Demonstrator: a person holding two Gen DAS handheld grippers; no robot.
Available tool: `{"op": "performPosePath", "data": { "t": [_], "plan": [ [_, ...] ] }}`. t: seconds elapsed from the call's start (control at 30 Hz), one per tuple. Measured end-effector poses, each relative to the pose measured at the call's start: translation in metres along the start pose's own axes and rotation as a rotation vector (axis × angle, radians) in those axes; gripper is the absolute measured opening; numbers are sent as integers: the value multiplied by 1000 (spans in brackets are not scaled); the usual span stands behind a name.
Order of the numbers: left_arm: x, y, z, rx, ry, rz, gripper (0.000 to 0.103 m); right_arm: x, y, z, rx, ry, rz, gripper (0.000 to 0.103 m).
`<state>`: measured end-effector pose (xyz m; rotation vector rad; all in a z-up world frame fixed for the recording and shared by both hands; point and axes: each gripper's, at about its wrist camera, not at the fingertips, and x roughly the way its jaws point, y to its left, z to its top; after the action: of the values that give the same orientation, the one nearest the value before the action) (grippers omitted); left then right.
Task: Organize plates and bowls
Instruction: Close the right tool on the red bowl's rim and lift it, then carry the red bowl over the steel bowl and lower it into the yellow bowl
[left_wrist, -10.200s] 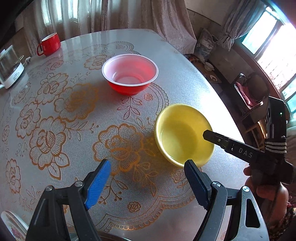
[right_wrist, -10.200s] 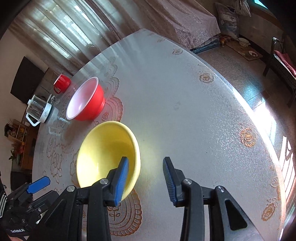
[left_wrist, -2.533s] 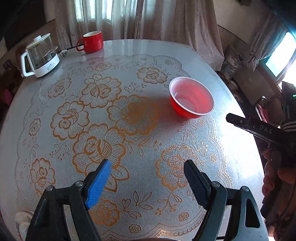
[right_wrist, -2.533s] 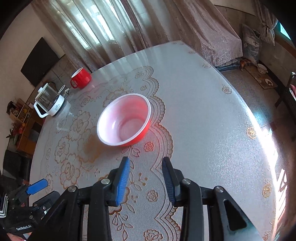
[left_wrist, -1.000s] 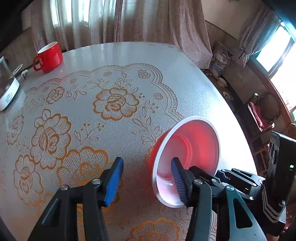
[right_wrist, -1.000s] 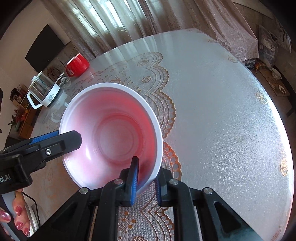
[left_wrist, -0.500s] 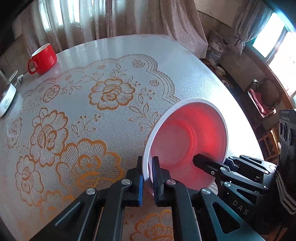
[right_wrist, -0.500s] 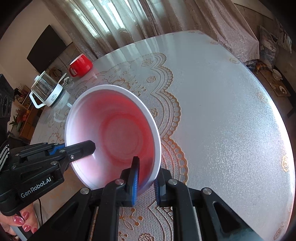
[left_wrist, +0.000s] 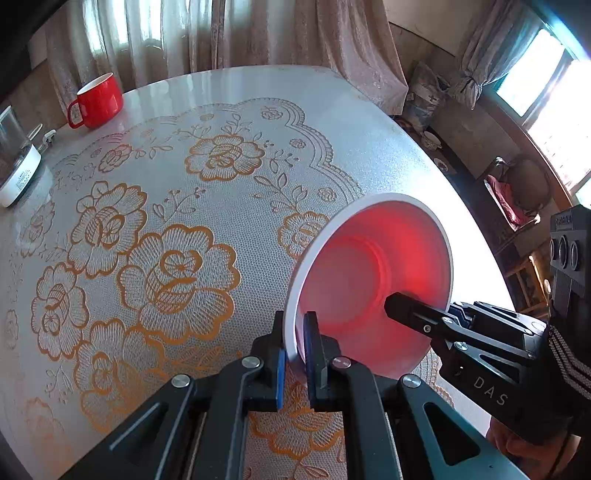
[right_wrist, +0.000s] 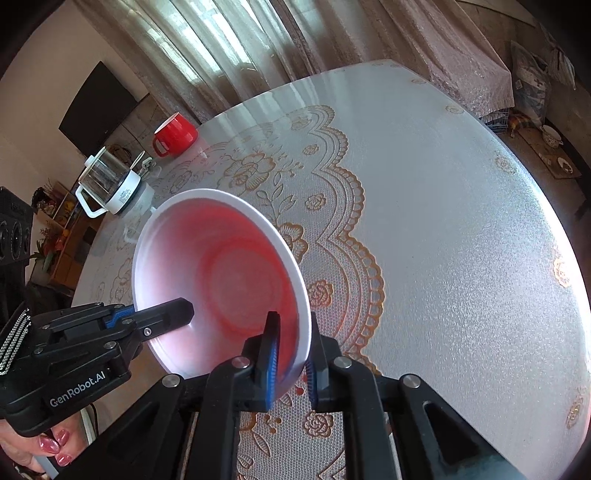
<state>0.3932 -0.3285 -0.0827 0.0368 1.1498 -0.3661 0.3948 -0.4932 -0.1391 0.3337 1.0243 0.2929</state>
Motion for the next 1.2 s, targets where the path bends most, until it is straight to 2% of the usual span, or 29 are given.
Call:
{"op": "performPosePath", "data": {
  "t": [0.77,1.2],
  "plan": [
    [-70,-12,-90,14,-62,3,9,-61,36,-71,-9,-15,23,11],
    [-111,2,-150,23,-73,-22,9,-88,72,-120,-10,-9,31,11]
  ]
}}
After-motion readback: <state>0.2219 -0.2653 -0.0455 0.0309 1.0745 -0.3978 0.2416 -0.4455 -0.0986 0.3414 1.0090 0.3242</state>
